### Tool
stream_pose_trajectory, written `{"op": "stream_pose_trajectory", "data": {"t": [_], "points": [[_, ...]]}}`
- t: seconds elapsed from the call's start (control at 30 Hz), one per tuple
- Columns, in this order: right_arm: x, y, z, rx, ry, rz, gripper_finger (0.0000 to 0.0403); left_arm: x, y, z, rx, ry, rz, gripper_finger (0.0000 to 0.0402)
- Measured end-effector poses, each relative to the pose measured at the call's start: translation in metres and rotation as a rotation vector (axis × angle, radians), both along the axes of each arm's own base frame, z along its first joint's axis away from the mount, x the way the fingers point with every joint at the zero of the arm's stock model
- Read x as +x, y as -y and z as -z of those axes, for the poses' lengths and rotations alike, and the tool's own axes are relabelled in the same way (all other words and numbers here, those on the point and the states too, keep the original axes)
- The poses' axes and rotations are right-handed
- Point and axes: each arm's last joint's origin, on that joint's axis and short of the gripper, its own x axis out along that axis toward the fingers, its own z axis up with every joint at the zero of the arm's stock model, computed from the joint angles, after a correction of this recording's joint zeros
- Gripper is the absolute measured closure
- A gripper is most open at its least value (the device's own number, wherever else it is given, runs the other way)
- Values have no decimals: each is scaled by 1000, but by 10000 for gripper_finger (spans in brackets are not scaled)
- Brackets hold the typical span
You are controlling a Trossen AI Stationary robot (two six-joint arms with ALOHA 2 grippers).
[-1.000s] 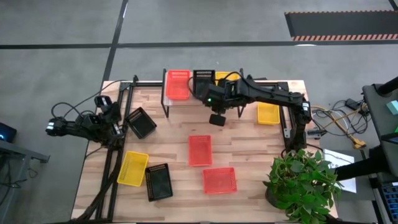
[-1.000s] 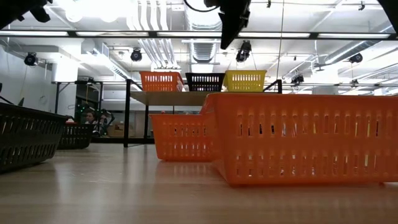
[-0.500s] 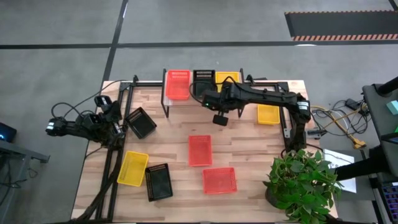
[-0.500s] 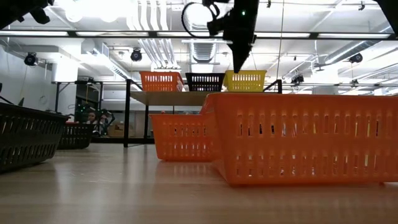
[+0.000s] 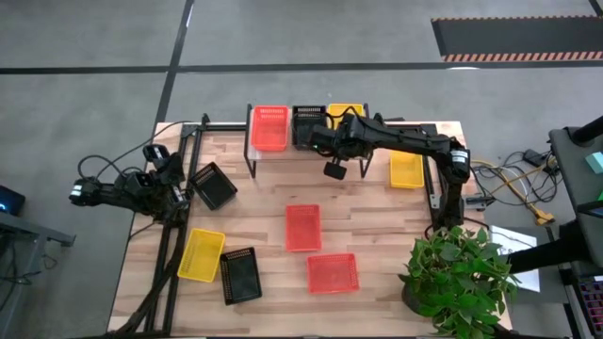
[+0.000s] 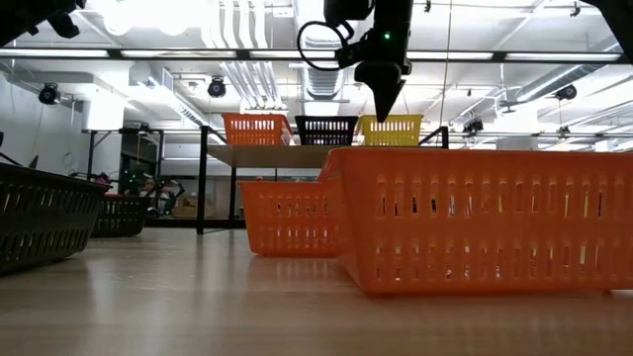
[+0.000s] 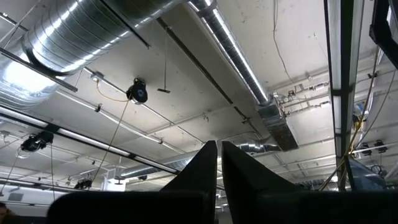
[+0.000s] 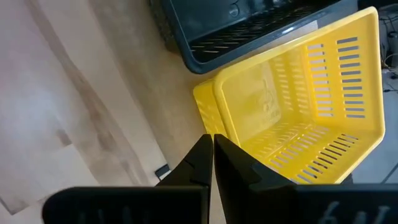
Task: Stack baskets on shelf by color
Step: Put the middle yellow basket on the shelf, then stack the top black basket into the black basket on the shelf
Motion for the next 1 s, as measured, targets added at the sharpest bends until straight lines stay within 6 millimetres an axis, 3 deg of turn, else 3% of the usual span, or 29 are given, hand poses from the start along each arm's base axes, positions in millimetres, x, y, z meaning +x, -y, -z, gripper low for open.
{"op": "stream_pose_trajectory", "data": {"t": [0.2, 0.4, 0.53, 0.7, 0.83, 1.0], "points": [[1, -8, -1, 9, 10, -15, 394, 0, 0, 0, 0, -1, 0, 394], [11, -56, -4, -105, 38, -139, 394, 0, 0, 0, -33, 20, 67, 394], [29, -92, -1, -138, 120, -391, 394, 5, 6, 1, 64, 10, 209, 394], [54, -127, -6, -10, 375, -770, 394, 14, 11, -2, 75, -8, 401, 394], [53, -131, -5, -21, 426, -836, 394, 26, 15, 6, 33, -84, 570, 394], [39, -131, 6, -14, 420, -847, 394, 33, 23, 12, 87, -156, 843, 394]]}}
